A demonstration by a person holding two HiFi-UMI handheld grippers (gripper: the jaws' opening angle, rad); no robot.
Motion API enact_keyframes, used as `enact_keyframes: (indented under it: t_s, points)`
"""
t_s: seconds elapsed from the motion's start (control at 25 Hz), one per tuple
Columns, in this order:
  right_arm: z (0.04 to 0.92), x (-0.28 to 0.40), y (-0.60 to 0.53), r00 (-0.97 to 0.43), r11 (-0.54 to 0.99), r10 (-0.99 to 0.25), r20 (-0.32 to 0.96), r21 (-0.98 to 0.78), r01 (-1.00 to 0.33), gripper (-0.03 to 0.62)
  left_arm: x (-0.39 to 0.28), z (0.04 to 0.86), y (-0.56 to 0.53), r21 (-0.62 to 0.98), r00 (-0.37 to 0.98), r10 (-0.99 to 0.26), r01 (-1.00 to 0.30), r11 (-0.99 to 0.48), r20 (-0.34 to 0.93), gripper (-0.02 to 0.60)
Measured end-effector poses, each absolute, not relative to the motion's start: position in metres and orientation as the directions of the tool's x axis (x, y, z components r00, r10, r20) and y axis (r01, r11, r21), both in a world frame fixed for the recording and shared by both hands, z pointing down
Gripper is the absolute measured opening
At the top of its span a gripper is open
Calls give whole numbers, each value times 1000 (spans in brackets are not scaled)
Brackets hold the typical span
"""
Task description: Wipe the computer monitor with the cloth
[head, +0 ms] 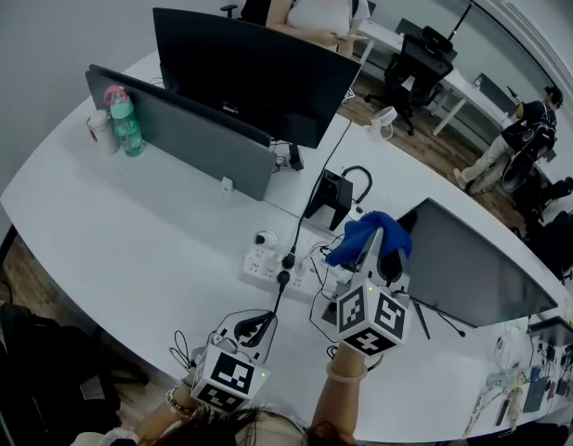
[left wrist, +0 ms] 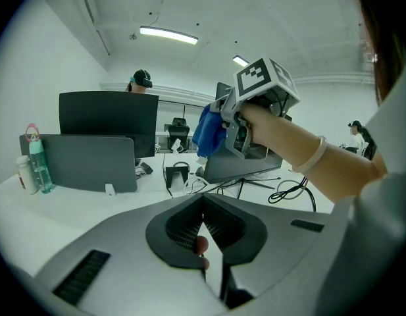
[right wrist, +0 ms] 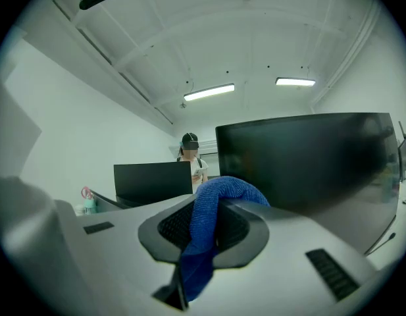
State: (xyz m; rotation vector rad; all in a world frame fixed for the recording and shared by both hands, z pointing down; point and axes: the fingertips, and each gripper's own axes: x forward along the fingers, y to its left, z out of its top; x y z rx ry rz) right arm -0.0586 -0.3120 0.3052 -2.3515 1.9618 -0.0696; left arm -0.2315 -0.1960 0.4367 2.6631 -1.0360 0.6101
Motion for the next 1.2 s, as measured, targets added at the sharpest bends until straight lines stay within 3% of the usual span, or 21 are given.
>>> enact_keyframes:
  t_s: [1.2]
  points:
    - [253,-57,-304,191,-170,-969,-157,-137,-976,63,-226,434,-190,102,719,-557,-646,-757,416,9]
